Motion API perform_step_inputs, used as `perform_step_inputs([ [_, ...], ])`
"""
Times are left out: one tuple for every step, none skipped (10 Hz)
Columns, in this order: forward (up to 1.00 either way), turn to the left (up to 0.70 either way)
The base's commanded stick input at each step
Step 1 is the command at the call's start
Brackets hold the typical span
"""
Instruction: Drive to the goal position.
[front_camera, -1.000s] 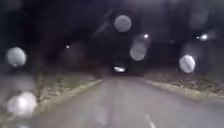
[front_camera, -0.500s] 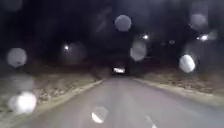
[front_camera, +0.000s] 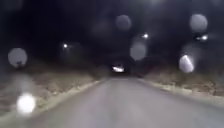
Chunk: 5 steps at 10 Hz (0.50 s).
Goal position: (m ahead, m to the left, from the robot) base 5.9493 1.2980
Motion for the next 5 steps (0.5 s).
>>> perform_step_inputs([
  [1.00,0.00],
  [1.00,0.00],
  [1.00,0.00],
  [1.00,0.00],
  [1.00,0.00],
])
